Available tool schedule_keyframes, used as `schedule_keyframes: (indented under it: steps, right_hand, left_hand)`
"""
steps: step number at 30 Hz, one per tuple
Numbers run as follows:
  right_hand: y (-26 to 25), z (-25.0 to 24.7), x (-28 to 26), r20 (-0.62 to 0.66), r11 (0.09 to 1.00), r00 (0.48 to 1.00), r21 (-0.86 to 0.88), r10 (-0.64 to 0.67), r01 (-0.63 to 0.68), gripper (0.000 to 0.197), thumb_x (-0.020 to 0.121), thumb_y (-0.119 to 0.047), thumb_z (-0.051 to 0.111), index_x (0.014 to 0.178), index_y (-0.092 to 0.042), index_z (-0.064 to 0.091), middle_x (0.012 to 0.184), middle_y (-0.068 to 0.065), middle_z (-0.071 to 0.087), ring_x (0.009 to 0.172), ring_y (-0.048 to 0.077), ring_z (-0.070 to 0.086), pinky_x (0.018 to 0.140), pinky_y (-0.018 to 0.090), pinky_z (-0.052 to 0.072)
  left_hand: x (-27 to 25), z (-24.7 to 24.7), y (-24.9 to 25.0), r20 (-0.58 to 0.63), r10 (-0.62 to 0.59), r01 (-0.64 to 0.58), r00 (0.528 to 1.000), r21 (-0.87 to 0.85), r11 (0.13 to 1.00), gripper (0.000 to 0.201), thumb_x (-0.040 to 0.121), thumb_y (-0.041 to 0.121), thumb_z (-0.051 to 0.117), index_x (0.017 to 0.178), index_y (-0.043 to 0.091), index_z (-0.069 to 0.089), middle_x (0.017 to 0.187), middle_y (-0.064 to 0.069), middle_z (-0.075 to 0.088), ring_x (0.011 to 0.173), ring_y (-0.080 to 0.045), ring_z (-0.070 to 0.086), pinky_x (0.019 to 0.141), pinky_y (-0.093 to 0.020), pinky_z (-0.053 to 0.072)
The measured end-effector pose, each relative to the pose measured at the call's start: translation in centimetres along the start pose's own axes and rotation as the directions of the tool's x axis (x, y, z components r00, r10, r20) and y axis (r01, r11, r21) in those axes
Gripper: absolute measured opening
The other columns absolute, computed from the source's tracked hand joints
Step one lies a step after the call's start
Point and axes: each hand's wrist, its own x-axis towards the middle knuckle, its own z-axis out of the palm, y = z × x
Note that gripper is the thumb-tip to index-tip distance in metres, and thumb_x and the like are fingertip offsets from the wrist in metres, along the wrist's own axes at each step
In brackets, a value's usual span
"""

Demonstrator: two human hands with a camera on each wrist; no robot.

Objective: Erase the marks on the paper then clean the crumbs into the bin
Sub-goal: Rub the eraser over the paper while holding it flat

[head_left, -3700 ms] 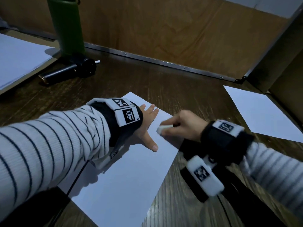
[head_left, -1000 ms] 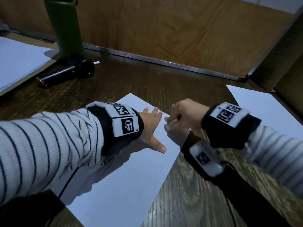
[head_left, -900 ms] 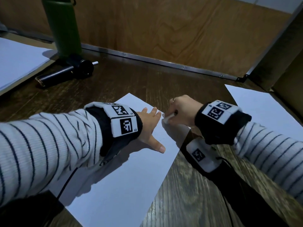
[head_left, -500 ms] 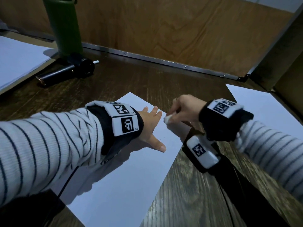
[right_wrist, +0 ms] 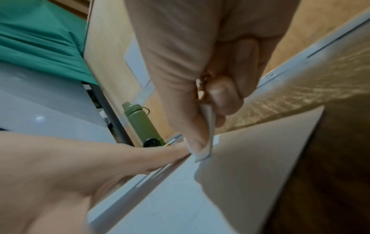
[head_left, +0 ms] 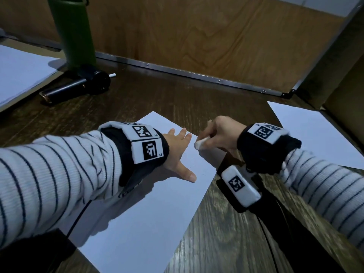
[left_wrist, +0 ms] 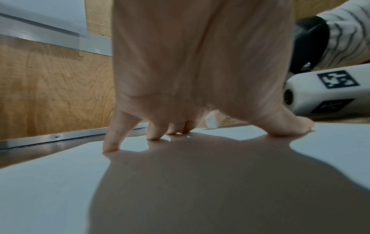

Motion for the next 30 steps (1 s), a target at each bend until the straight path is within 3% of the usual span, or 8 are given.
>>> schedule_keyframes:
  steps: [6,8,10,13,19,22,26,30]
  right_hand:
    - [0.4,-0.3,-1.6,0.276,0.996,0.957,0.000,-0.090,0.094,0.016,0.075,-0.023,0.074,0.090,-0.018,0.077,0.058,-0.028,0.059,0.066,-0.012,0.052,0.061,0.007,0.038]
    - [0.3,-0.6,-0.6,0.234,0.998,0.970,0.020,-0.063,0.060,0.012,0.074,-0.023,0.076,0.085,-0.023,0.077,0.064,-0.023,0.062,0.071,-0.007,0.056,0.065,0.007,0.039]
    - [0.0,-0.7,0.3,0.153,0.998,0.988,0.061,0.004,-0.013,0.005,0.075,-0.028,0.074,0.078,-0.031,0.074,0.073,-0.018,0.062,0.075,0.001,0.056,0.066,0.014,0.041]
    - [0.4,-0.4,0.4,0.056,0.997,0.998,0.078,0.023,-0.028,0.013,0.079,-0.030,0.070,0.089,-0.024,0.076,0.073,-0.019,0.058,0.073,0.002,0.053,0.061,0.014,0.037]
    - [0.9,-0.4,-1.6,0.319,0.997,0.946,0.063,-0.067,0.049,0.004,0.076,-0.023,0.075,0.078,-0.026,0.077,0.061,-0.023,0.064,0.067,-0.005,0.056,0.064,0.006,0.040]
    - [0.5,-0.7,-0.1,0.189,0.996,0.982,0.083,0.000,-0.016,0.005,0.075,-0.028,0.074,0.077,-0.032,0.074,0.079,-0.015,0.068,0.078,0.002,0.057,0.076,0.020,0.047]
    - [0.4,-0.1,0.2,0.037,0.997,0.999,0.072,0.033,-0.036,0.014,0.079,-0.033,0.070,0.088,-0.024,0.076,0.074,-0.019,0.058,0.074,0.001,0.053,0.063,0.015,0.038]
    - [1.0,0.1,-2.5,0.223,0.993,0.973,0.110,-0.063,0.039,0.008,0.076,-0.023,0.074,0.081,-0.019,0.078,0.058,-0.019,0.061,0.063,-0.008,0.053,0.062,0.006,0.038]
  left_hand:
    - [0.1,0.1,-0.1,0.003,-0.004,0.004,1.000,-0.002,1.000,0.118,0.071,0.074,0.054,0.149,0.018,-0.015,0.158,-0.002,-0.019,0.146,-0.027,-0.010,0.114,-0.054,0.010]
    - [0.1,0.0,-0.1,0.003,0.001,-0.001,1.000,-0.002,1.000,0.119,0.070,0.074,0.054,0.149,0.018,-0.015,0.158,-0.001,-0.019,0.146,-0.027,-0.010,0.114,-0.055,0.011]
    - [0.1,0.0,-0.2,0.000,0.003,-0.003,1.000,-0.005,1.000,0.119,0.070,0.074,0.054,0.149,0.019,-0.016,0.158,-0.001,-0.019,0.146,-0.027,-0.010,0.114,-0.055,0.011]
    - [0.0,0.0,-0.1,0.002,0.000,0.000,1.000,0.000,1.000,0.119,0.070,0.074,0.055,0.149,0.020,-0.016,0.158,-0.001,-0.019,0.146,-0.027,-0.010,0.114,-0.054,0.010]
    - [0.1,0.0,-0.1,0.007,-0.011,0.011,1.000,-0.003,1.000,0.120,0.069,0.075,0.055,0.148,0.020,-0.017,0.157,-0.001,-0.020,0.146,-0.027,-0.011,0.115,-0.054,0.009]
    - [0.0,0.0,-0.1,0.005,-0.007,0.007,1.000,-0.002,1.000,0.120,0.069,0.074,0.055,0.148,0.019,-0.017,0.157,-0.001,-0.020,0.146,-0.027,-0.011,0.114,-0.054,0.009]
    - [0.1,0.1,-0.1,0.003,-0.008,0.008,1.000,0.004,1.000,0.121,0.069,0.075,0.055,0.148,0.020,-0.017,0.157,-0.001,-0.020,0.146,-0.027,-0.011,0.114,-0.054,0.010]
    - [0.2,0.1,-0.2,0.009,-0.011,0.011,1.000,0.001,1.000,0.121,0.068,0.075,0.055,0.148,0.020,-0.018,0.157,-0.001,-0.021,0.146,-0.027,-0.012,0.114,-0.054,0.009]
